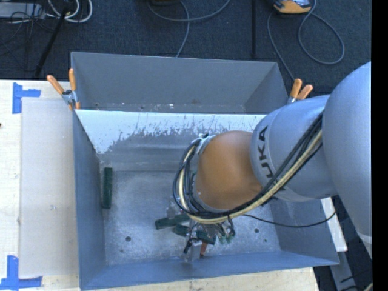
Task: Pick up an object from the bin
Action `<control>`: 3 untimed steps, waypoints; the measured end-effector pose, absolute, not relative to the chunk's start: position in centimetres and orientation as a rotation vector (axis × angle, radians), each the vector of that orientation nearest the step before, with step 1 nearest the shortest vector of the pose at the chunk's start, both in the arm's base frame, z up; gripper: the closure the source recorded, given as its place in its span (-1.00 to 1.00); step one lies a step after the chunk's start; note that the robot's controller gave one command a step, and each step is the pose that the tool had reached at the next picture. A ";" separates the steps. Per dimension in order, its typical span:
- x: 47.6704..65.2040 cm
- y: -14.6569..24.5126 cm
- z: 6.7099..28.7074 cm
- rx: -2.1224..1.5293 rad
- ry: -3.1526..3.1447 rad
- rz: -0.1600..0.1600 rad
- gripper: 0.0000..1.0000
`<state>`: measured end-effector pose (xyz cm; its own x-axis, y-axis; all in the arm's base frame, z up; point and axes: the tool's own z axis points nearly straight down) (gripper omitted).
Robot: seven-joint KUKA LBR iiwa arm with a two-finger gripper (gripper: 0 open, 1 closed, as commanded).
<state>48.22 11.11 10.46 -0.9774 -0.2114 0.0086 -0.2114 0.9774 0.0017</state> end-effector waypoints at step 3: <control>50.5 6.5 7.1 1.250 -2.886 -0.003 1.00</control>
Offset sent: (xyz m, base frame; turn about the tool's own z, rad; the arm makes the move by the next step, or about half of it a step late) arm 0.0122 -0.0273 -0.0346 -0.0407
